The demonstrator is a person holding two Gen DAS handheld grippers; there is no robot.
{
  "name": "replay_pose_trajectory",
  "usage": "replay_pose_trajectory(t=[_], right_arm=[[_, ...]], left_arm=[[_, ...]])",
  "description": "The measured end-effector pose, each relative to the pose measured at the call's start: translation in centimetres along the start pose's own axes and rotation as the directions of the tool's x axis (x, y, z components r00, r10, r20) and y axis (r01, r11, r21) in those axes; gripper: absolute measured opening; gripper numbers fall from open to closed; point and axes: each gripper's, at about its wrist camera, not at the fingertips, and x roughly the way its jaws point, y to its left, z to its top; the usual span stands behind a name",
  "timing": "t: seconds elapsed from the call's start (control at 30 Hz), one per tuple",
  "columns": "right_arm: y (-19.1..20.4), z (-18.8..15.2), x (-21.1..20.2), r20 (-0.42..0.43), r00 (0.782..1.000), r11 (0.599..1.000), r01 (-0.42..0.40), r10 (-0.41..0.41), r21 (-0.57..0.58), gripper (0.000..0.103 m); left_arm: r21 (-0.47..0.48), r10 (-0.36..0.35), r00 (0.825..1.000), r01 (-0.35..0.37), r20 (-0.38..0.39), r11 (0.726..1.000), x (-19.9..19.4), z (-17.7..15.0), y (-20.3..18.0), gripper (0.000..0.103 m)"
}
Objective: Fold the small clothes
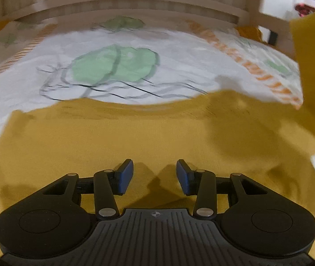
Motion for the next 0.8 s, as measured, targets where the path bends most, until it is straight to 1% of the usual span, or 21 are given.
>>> replay_pose_trajectory(t=[0.13, 0.27, 0.33, 0.4, 0.47, 0.53, 0.6, 0.63, 0.67, 0.7, 0.73, 0.8], right_arm=[[6.8, -2.3, 0.9, -0.029, 0.991, 0.990, -0.133, 0.131, -0.055, 0.013], [13.0, -7.0, 3.0, -0.112, 0.970, 0.968, -0.229, 0.217, -0.107, 0.013], [15.8, -10.2, 4.4, -0.165, 0.960, 0.957, -0.250, 0.225, -0.148, 0.014], [17.7, -12.7, 6.1, -0.216, 0.951, 0.944, -0.265, 0.222, -0.195, 0.014], [19.4, -15.9, 6.8, -0.271, 0.939, 0.933, -0.278, 0.213, -0.228, 0.021], [20.2, -18.1, 7.2, -0.310, 0.930, 0.922, -0.284, 0.198, -0.263, 0.021], [20.4, -19.8, 6.6, -0.326, 0.923, 0.910, -0.300, 0.202, -0.286, 0.022], [20.6, -20.3, 5.9, -0.327, 0.921, 0.906, -0.311, 0.212, -0.287, 0.033], [20.3, -20.4, 5.3, -0.324, 0.919, 0.903, -0.323, 0.227, -0.283, 0.048], [20.1, -20.4, 4.8, -0.318, 0.917, 0.902, -0.333, 0.242, -0.274, 0.053], [19.8, -20.3, 4.4, -0.311, 0.916, 0.902, -0.341, 0.255, -0.265, 0.055], [18.9, -19.4, 3.5, -0.296, 0.919, 0.907, -0.339, 0.262, -0.251, 0.055]], left_arm=[[-0.028, 0.028, 0.999, -0.027, 0.039, 0.999, -2.4, 0.2, 3.6, 0.041], [-0.084, 0.044, 0.998, -0.040, 0.046, 0.996, -4.4, -0.2, 7.5, 0.041], [-0.124, 0.052, 0.998, -0.046, 0.045, 0.991, -5.2, -0.5, 9.2, 0.041], [-0.167, 0.051, 0.998, -0.044, 0.035, 0.985, -5.7, -0.8, 10.7, 0.041], [-0.193, 0.045, 0.999, -0.040, 0.022, 0.980, -6.0, -0.9, 11.8, 0.041], [-0.200, 0.046, 0.999, -0.042, 0.015, 0.979, -6.1, -1.0, 12.4, 0.041], [-0.200, 0.044, 0.999, -0.041, 0.011, 0.979, -6.0, -0.8, 12.6, 0.041], [-0.200, 0.040, 0.999, -0.037, 0.010, 0.979, -6.0, -0.9, 12.6, 0.041], [-0.201, 0.033, 0.999, -0.030, 0.011, 0.979, -5.9, -0.8, 12.5, 0.041], [-0.203, 0.023, 1.000, -0.021, 0.012, 0.979, -5.9, -0.8, 12.5, 0.041], [-0.206, 0.010, 1.000, -0.007, 0.012, 0.979, -5.9, -0.7, 12.4, 0.041], [-0.218, -0.019, 1.000, 0.020, 0.011, 0.976, -5.9, -0.7, 12.2, 0.041]])
